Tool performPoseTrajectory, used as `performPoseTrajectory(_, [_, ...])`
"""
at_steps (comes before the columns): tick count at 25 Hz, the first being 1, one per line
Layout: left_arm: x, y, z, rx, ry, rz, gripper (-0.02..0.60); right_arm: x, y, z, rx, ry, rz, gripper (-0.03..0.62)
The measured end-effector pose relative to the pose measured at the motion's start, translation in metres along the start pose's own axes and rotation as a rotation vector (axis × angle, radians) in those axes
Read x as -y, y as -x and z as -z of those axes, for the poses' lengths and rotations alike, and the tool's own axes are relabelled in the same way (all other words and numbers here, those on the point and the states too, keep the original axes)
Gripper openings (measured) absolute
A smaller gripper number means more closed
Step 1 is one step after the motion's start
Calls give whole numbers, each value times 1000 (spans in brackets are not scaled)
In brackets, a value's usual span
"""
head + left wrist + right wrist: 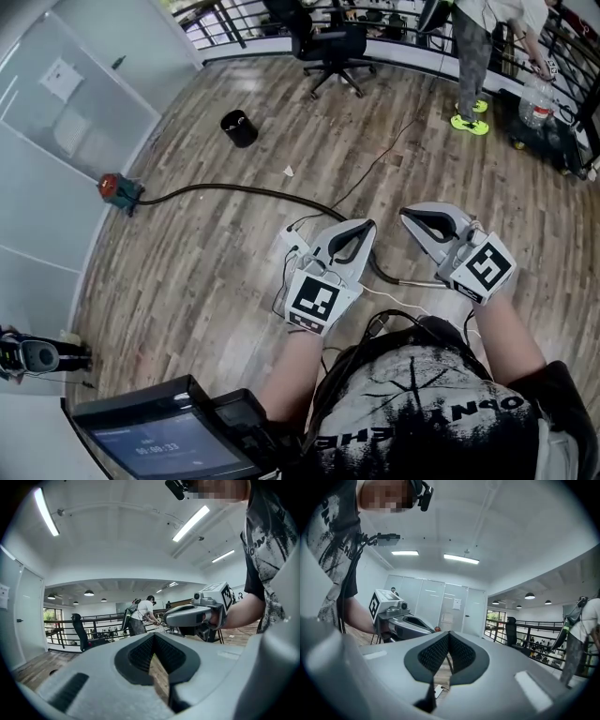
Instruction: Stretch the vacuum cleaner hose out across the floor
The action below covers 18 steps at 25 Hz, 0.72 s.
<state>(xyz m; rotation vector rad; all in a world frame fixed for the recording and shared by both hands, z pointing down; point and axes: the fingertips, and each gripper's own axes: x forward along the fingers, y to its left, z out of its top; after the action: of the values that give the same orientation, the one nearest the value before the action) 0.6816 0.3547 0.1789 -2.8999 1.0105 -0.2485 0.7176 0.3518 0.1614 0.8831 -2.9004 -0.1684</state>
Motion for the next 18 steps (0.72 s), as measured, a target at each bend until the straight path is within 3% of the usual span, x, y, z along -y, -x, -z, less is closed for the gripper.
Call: performPoseTrajectory(18, [-5,-13,3,-12,44,6,5,4,-9,5,6,-46,9,6])
